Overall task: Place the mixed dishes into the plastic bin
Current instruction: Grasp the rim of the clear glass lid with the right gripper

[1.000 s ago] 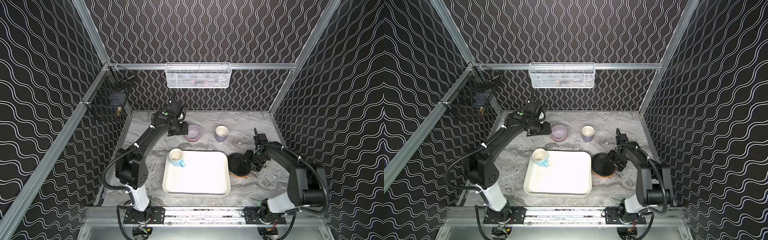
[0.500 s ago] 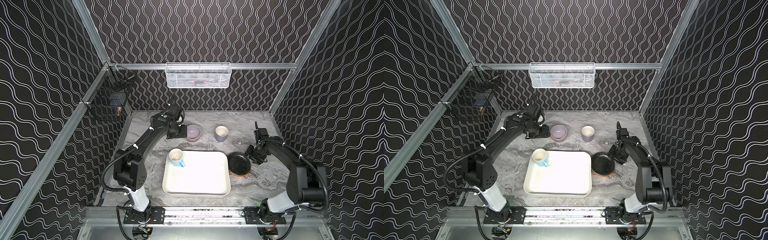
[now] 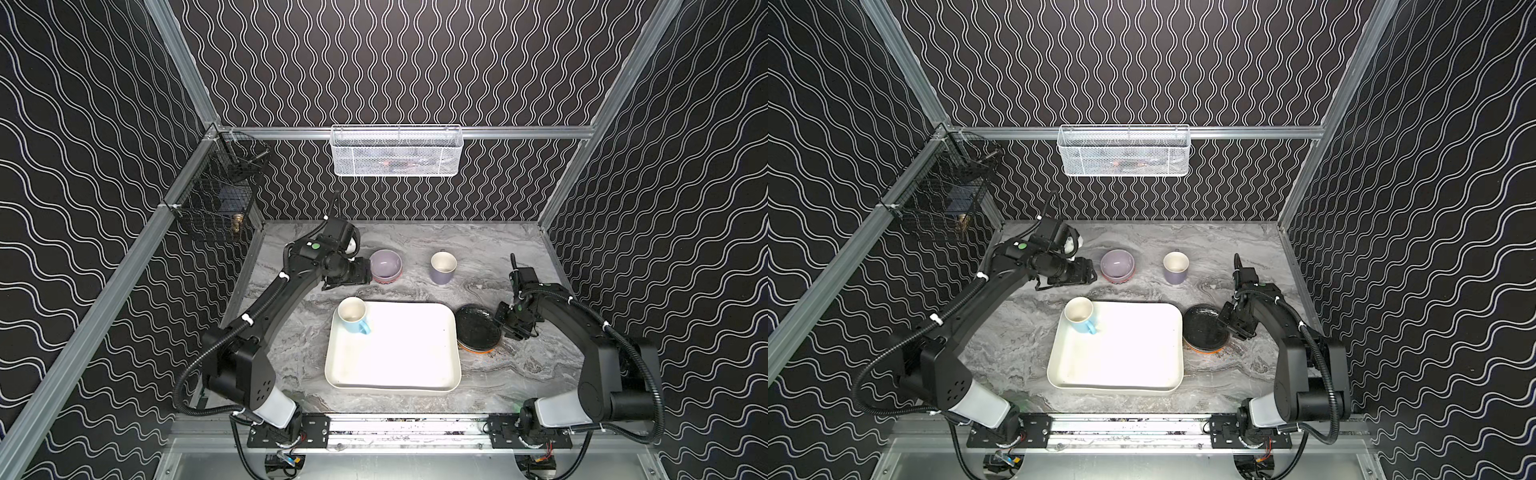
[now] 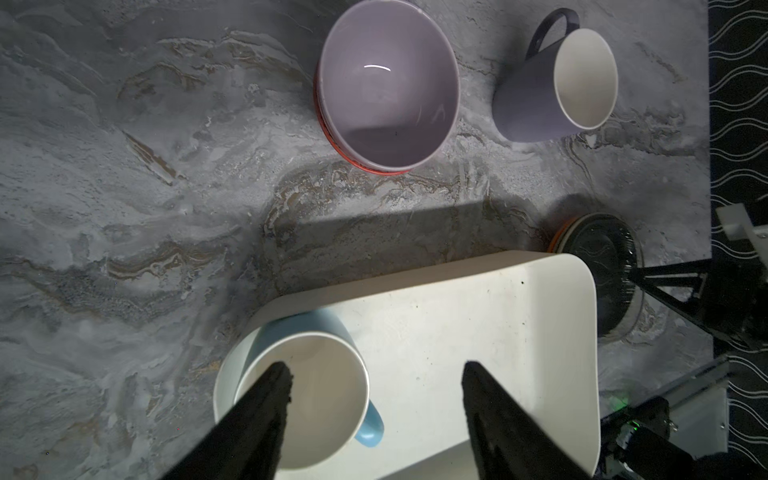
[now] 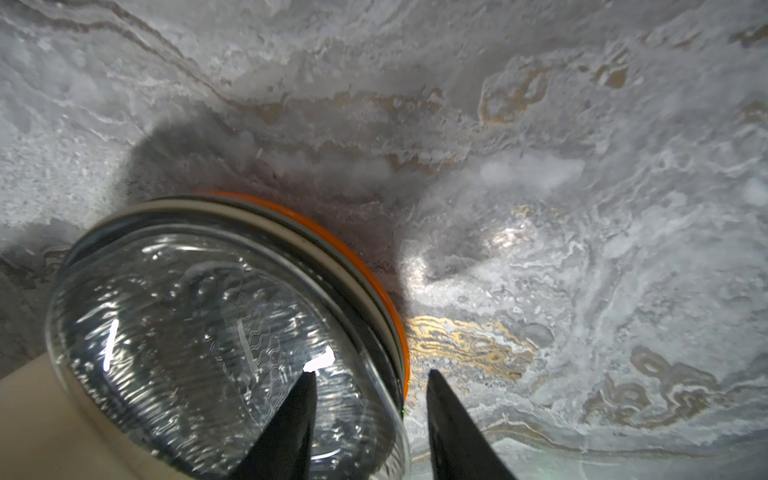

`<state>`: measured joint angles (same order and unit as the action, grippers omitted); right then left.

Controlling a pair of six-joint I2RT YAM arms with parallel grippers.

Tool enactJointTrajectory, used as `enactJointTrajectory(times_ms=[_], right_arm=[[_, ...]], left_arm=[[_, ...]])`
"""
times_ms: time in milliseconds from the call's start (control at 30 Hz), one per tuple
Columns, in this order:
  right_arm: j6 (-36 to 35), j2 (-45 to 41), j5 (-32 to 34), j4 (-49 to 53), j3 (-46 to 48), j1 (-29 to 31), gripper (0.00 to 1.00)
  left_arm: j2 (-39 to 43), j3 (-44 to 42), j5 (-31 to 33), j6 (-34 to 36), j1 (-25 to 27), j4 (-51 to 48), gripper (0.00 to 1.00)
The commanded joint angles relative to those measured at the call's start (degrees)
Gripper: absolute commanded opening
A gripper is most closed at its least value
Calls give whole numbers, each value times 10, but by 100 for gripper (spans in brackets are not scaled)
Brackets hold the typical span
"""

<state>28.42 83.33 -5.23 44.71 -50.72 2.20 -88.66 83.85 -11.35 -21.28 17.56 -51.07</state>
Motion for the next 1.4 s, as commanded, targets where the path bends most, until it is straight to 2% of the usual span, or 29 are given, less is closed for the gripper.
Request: enactJointTrajectory(times_ms=[0,233,533,600,800,1367], right_arm=[[-6,-8,-4,-6,8,0,42],[2,-23,-2,-9,27,1,32],[-6,-30,6,2,23,0,10],[-6,-33,9,6,23,0,8],[-1,-49,24,15,26,-1,5],[8,-97,11,45,-10,-1,2]], left_arm=[[17,-9,-30,-2,-1,-8,98],[39,-16,-55,-2,-1,-16,98],[60,-37,-84,-14,-1,1,99],[64,-43,-97,-22,-1,11,99],[67,-50,-111,-34,0,26,99],[36,-14,-110,-31,0,42,99]])
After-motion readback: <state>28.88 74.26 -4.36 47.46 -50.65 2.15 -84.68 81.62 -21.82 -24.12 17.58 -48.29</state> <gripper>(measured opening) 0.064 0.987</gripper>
